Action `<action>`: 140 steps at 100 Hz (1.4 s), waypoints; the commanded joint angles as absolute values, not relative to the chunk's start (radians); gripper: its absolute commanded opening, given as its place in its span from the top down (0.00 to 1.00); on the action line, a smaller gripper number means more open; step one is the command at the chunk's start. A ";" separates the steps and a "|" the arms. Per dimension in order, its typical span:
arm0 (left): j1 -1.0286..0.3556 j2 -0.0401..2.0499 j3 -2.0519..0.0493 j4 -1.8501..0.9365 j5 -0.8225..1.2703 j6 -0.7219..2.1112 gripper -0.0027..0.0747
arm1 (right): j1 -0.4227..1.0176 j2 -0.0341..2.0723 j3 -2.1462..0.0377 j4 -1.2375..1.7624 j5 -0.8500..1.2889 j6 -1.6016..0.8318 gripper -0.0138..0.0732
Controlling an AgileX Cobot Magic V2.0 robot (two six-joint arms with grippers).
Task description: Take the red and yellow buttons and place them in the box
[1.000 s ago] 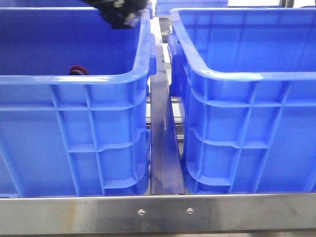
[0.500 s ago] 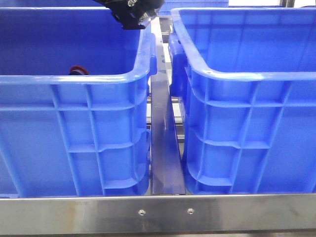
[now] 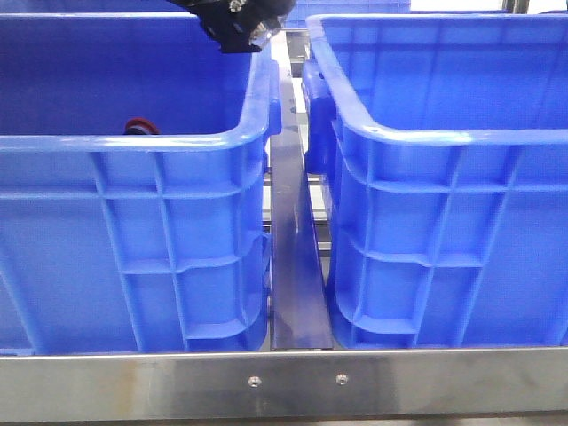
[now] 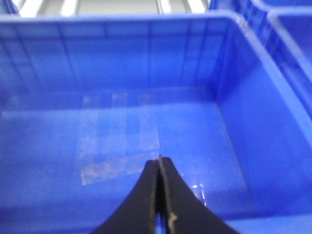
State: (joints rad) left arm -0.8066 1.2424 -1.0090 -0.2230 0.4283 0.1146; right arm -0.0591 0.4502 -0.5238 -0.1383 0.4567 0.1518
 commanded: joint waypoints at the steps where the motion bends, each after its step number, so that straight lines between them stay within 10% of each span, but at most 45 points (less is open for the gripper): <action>1: -0.815 1.214 -1.036 -0.240 0.354 0.117 0.82 | -0.060 0.552 -0.616 -0.139 0.420 0.152 0.87; 33: -0.815 1.214 -1.036 -0.240 0.354 0.117 0.82 | -0.053 0.783 -0.801 0.160 0.491 0.151 0.13; 140: -0.815 1.214 -1.036 -0.240 0.352 0.117 0.82 | 0.340 1.177 -0.914 1.510 0.586 -0.627 0.24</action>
State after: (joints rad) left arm -0.8066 1.2424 -1.0090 -0.2230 0.4283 0.1146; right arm 0.3337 1.1649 -0.8614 1.4214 0.5763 -0.5683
